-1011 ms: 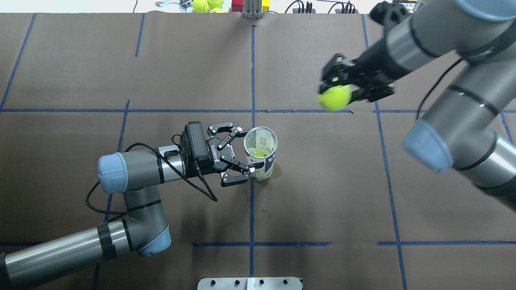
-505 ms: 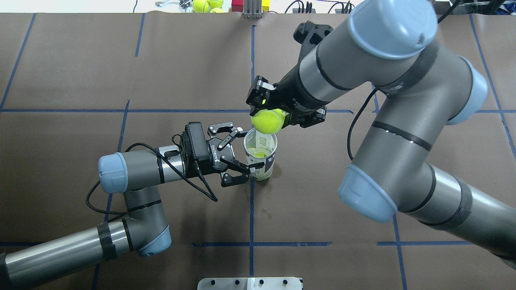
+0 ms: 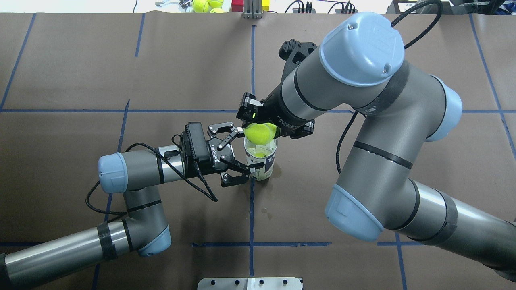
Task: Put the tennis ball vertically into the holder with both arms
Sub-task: 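Carry the second ball with the right gripper into the can and release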
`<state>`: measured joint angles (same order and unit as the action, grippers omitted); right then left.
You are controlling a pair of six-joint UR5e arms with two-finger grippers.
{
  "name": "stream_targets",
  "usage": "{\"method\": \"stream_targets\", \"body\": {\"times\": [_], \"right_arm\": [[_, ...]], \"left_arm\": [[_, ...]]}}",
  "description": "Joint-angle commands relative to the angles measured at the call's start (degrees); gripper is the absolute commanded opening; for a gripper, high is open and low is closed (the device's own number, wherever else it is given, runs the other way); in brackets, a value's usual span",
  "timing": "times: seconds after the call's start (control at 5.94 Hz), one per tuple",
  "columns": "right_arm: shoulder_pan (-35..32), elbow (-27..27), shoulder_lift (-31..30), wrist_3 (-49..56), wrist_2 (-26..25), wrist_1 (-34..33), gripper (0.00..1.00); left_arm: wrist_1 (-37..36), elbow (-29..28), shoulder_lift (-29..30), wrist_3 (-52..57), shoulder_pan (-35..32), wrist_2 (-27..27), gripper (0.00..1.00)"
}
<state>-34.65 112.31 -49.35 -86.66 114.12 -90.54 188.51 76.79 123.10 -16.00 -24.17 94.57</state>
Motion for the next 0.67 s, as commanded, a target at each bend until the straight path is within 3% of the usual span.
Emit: {"method": "stream_targets", "body": {"times": [0.0, 0.17, 0.51], "right_arm": [[0.20, -0.07, -0.14, -0.08, -0.12, -0.08, 0.91], [0.20, -0.07, -0.14, -0.08, -0.21, -0.08, 0.98], [0.20, -0.07, 0.04, 0.00, -0.12, 0.01, 0.99]], "left_arm": [[0.28, 0.11, -0.05, -0.09, 0.00, 0.00, 0.86], [0.28, 0.11, -0.05, 0.00, 0.00, 0.00, 0.86], [2.29, 0.37, -2.06, -0.44, -0.18, 0.00, 0.89]]}}
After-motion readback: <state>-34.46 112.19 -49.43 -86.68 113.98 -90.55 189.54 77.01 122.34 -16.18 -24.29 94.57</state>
